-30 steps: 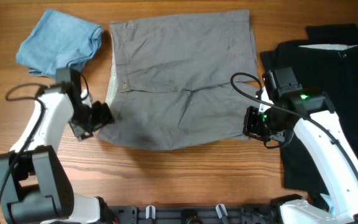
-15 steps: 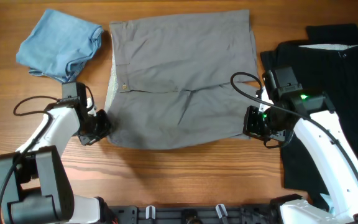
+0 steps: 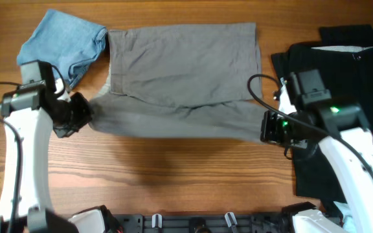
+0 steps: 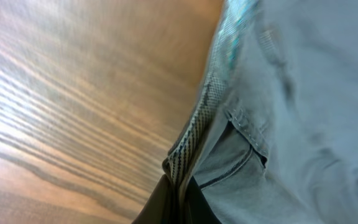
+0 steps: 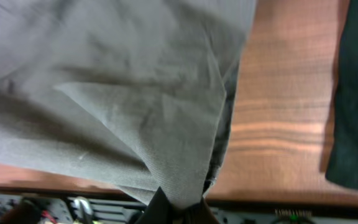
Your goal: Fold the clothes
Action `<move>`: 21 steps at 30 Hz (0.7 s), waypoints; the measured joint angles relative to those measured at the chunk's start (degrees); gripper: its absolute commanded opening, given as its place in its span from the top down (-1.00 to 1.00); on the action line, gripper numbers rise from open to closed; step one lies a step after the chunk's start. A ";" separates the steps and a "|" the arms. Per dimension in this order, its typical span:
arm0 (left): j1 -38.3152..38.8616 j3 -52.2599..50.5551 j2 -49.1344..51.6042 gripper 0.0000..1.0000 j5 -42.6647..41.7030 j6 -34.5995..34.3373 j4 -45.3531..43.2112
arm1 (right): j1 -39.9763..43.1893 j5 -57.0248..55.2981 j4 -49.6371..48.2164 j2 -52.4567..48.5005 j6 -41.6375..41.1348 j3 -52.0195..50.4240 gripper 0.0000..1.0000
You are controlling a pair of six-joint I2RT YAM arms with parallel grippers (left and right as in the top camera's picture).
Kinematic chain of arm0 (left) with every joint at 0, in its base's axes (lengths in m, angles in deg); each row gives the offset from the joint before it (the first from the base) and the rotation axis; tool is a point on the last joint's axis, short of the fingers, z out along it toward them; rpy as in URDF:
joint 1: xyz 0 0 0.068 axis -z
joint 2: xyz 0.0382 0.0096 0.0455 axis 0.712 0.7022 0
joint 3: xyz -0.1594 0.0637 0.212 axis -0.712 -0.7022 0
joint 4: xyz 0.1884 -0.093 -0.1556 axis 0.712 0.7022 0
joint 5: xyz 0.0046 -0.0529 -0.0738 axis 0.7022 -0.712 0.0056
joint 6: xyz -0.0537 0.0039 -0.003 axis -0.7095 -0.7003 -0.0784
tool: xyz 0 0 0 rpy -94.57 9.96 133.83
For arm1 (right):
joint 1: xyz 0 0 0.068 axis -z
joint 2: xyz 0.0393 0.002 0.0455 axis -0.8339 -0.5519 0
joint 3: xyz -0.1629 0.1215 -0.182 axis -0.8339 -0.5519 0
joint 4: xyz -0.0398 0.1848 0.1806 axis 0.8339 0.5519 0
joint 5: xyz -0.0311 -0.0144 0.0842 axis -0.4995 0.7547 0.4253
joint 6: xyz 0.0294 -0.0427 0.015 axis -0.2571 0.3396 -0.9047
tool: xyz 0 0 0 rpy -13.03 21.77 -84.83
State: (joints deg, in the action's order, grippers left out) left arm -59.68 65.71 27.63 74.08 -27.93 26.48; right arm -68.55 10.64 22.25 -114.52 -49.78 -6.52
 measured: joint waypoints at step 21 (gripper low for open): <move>-0.35 1.36 -22.08 0.92 4.13 -2.93 1.79 | 0.00 -0.50 -7.17 5.25 -1.25 9.55 0.92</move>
State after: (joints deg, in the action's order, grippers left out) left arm -60.03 67.06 5.55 78.21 -30.86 28.27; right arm -68.55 10.14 15.08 -109.27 -51.02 3.03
